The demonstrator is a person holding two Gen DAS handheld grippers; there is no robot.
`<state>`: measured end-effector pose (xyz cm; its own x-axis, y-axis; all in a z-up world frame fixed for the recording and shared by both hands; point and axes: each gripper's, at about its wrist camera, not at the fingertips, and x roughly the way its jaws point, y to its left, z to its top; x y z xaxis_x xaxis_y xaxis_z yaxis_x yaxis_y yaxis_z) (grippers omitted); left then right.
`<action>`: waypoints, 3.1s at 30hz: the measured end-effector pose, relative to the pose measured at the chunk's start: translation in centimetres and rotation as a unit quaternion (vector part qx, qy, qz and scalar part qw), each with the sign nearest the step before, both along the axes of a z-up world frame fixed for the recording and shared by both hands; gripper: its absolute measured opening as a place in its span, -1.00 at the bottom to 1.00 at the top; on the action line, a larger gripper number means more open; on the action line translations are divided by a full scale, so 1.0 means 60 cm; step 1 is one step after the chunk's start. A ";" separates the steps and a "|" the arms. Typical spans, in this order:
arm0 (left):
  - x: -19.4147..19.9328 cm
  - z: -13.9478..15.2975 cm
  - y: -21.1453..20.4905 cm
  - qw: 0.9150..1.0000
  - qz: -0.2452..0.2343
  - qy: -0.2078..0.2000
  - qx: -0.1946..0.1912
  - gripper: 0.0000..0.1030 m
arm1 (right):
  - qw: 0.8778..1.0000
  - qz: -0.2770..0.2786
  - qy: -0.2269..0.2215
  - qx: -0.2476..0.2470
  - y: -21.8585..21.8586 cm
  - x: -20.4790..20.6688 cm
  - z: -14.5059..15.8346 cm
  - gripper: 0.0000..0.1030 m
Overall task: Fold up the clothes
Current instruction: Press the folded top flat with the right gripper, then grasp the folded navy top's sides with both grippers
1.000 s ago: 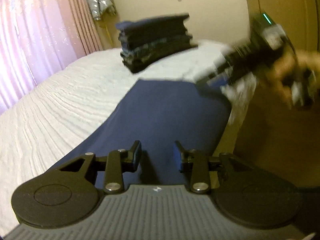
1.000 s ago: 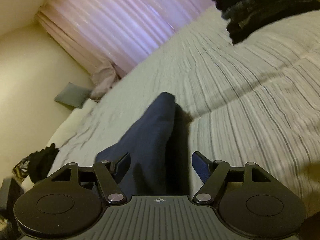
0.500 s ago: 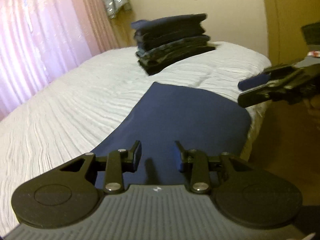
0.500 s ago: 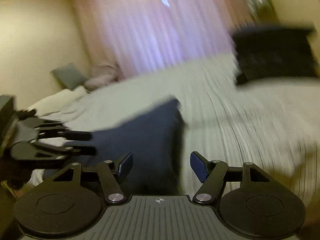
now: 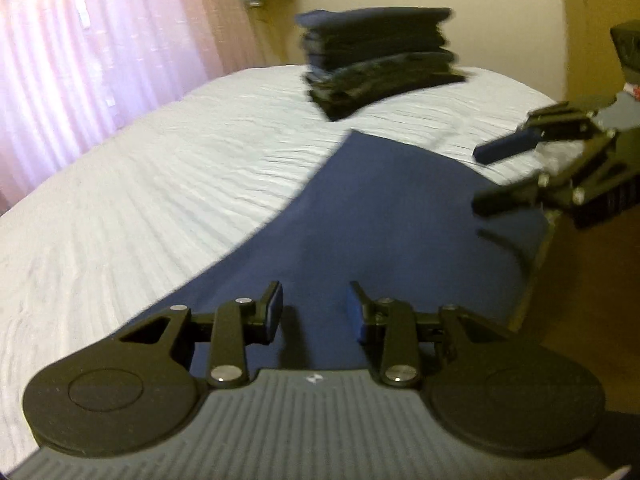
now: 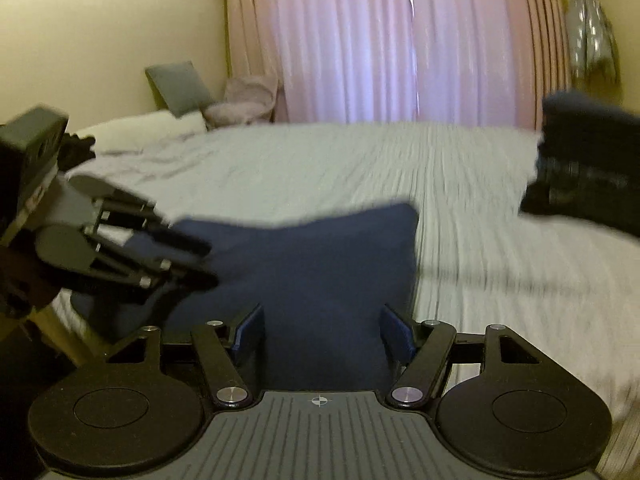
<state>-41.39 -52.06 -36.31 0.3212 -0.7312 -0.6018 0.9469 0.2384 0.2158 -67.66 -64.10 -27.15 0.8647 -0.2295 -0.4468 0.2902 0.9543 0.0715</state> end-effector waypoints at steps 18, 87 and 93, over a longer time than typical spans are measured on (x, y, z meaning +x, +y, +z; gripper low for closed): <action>0.160 0.013 0.077 0.992 0.108 0.070 -0.008 -0.37 | 0.993 0.029 0.113 0.001 -0.065 0.151 0.016 0.33; -0.125 -0.051 0.142 0.985 -0.004 -0.163 0.057 0.12 | 0.912 0.098 0.235 -0.320 0.141 0.020 -0.063 0.33; -0.210 -0.098 0.133 0.949 -0.108 -0.284 0.086 0.53 | 0.859 0.137 0.258 -0.420 0.156 0.008 -0.112 0.33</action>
<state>-53.99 -44.05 -42.19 0.4829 -0.7241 -0.4924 0.6886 -0.0334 0.7244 -67.16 -54.75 -33.88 0.6742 -0.4775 -0.5635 -0.1680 0.6438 -0.7465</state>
